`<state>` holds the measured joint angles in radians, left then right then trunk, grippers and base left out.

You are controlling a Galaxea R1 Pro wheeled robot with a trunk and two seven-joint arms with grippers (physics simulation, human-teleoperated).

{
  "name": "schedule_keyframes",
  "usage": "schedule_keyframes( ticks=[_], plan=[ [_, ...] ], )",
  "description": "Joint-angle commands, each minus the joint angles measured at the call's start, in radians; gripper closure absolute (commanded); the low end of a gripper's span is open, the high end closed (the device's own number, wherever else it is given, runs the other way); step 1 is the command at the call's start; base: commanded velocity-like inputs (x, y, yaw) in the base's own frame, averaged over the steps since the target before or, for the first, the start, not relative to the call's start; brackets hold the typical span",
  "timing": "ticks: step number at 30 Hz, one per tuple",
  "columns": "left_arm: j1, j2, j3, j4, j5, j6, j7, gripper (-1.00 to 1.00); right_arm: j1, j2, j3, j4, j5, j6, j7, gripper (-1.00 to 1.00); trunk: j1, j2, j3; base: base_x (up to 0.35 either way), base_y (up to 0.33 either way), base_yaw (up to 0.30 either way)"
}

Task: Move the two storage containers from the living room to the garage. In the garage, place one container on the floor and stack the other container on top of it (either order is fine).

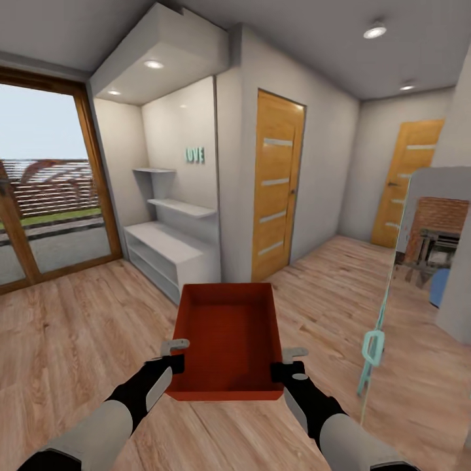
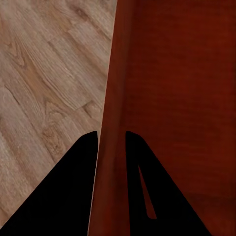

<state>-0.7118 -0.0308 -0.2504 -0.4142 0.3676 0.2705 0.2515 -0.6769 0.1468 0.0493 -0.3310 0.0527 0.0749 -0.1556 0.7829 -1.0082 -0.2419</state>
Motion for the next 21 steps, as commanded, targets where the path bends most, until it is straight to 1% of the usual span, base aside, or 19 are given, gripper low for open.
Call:
schedule_keyframes(
  ticks=[1,9,21],
  plan=[
    [-0.002,0.001,0.023,-0.004,-0.016,0.009,0.025,1.00,0.000,0.000,0.009,-0.003,-0.002,0.008,0.013,1.00,0.001,-0.001,-0.001,0.322,0.013,0.000],
    [-0.002,0.001,0.023,-0.004,-0.016,0.009,0.025,1.00,0.000,0.000,0.009,-0.003,-0.003,0.016,0.014,1.00,0.001,-0.001,-0.001,0.322,0.072,-0.015],
    [-0.002,0.002,0.023,-0.005,-0.016,0.009,0.025,1.00,0.000,0.000,0.009,-0.003,-0.002,0.016,0.014,1.00,0.001,-0.001,-0.001,0.322,0.123,-0.227]
  ],
)
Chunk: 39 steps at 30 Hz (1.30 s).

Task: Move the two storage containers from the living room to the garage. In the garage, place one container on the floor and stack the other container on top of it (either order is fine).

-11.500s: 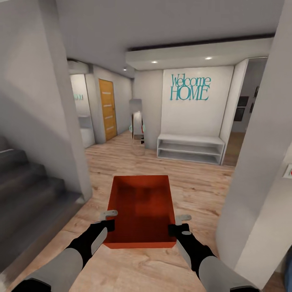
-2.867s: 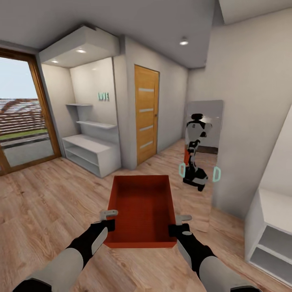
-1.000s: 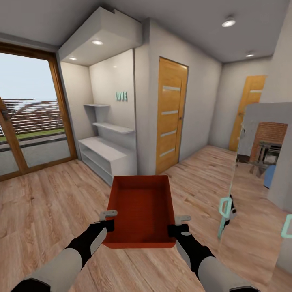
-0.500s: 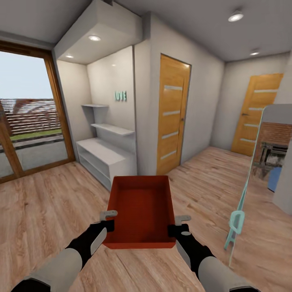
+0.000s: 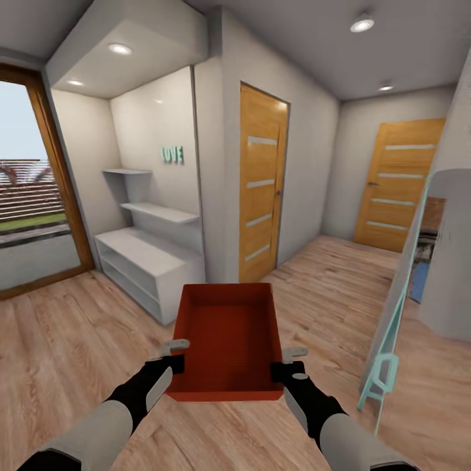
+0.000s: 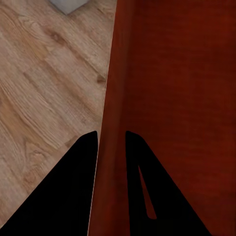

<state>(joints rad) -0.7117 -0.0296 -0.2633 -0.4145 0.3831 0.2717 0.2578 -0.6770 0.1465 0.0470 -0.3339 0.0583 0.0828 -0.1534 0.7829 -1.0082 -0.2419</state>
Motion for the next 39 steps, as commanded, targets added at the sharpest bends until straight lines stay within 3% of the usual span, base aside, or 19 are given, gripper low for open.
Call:
schedule_keyframes(
  ticks=[1,39],
  plan=[
    [-0.002,0.000,0.036,-0.005,-0.032,0.007,0.018,1.00,0.001,0.001,0.011,-0.001,-0.008,0.008,0.012,1.00,0.001,-0.001,-0.001,0.322,0.155,-0.247],
    [-0.002,0.000,0.036,-0.006,-0.032,0.007,0.018,1.00,0.001,0.001,0.011,-0.001,-0.009,0.007,0.012,1.00,0.001,-0.001,-0.001,0.319,0.176,-0.248]
  ],
)
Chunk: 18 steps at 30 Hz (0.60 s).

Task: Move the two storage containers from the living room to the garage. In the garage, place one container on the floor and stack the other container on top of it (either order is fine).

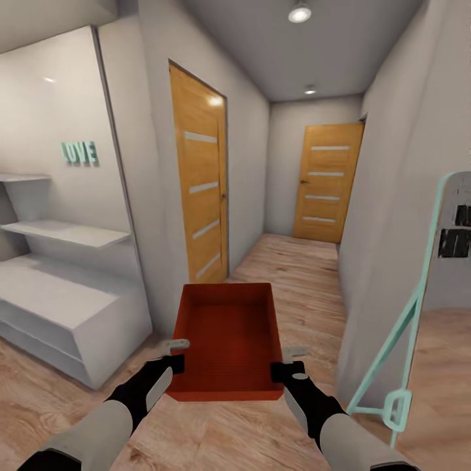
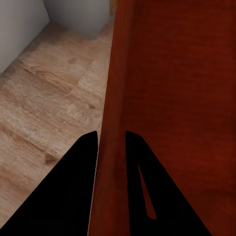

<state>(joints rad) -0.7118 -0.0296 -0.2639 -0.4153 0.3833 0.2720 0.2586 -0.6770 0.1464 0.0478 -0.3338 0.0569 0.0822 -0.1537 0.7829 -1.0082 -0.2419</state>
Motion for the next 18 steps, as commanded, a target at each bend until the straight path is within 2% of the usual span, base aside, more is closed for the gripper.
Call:
schedule_keyframes(
  ticks=[1,18],
  plan=[
    [-0.002,0.000,0.037,-0.005,-0.032,0.007,0.018,1.00,0.001,0.001,0.010,-0.001,-0.008,0.008,0.013,1.00,0.001,-0.001,-0.001,0.317,0.179,-0.248],
    [-0.002,0.000,0.037,-0.005,-0.032,0.007,0.018,1.00,0.001,0.001,0.010,-0.001,-0.008,0.007,0.013,1.00,0.001,-0.001,-0.001,0.317,0.179,-0.248]
  ],
)
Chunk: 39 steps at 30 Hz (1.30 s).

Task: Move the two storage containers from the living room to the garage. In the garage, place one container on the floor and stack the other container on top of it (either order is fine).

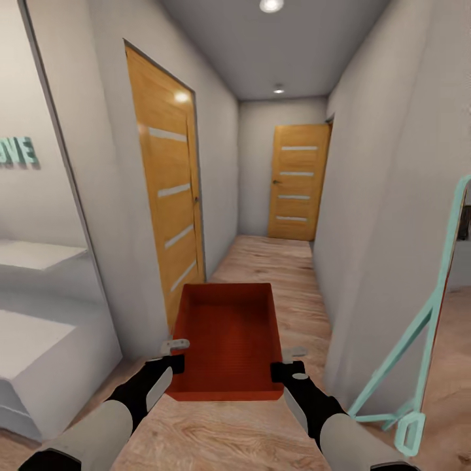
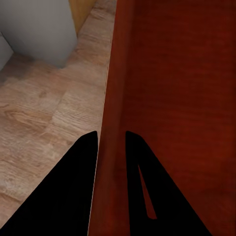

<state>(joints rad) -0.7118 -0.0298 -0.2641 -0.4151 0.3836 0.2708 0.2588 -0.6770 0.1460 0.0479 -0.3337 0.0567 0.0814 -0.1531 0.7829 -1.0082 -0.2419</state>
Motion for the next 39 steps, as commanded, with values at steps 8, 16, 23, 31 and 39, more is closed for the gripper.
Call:
schedule_keyframes(
  ticks=[8,16,23,31,39],
  plan=[
    [-0.002,0.001,0.037,-0.005,-0.032,0.008,0.017,1.00,0.001,0.001,0.010,-0.001,-0.008,0.009,0.012,1.00,0.001,-0.001,-0.001,0.317,0.181,-0.248],
    [-0.002,0.001,0.037,-0.006,-0.032,0.008,0.017,1.00,0.001,0.001,0.010,-0.001,-0.008,0.008,0.012,1.00,0.001,-0.001,-0.001,0.317,0.181,-0.247],
    [-0.002,0.001,0.037,-0.008,-0.032,0.008,0.017,1.00,0.001,0.001,0.010,-0.001,-0.008,0.008,0.012,1.00,0.001,-0.001,-0.001,0.316,0.181,-0.247],
    [-0.002,0.001,0.037,-0.002,-0.032,0.008,0.017,1.00,0.001,0.001,0.010,-0.001,-0.008,0.008,0.012,1.00,0.001,-0.001,-0.001,0.316,0.161,-0.065],
    [-0.002,0.002,0.037,-0.002,-0.032,0.008,0.017,1.00,0.001,0.001,0.010,-0.001,-0.008,0.009,0.012,1.00,0.001,-0.001,-0.001,0.316,0.114,-0.002]
  ],
)
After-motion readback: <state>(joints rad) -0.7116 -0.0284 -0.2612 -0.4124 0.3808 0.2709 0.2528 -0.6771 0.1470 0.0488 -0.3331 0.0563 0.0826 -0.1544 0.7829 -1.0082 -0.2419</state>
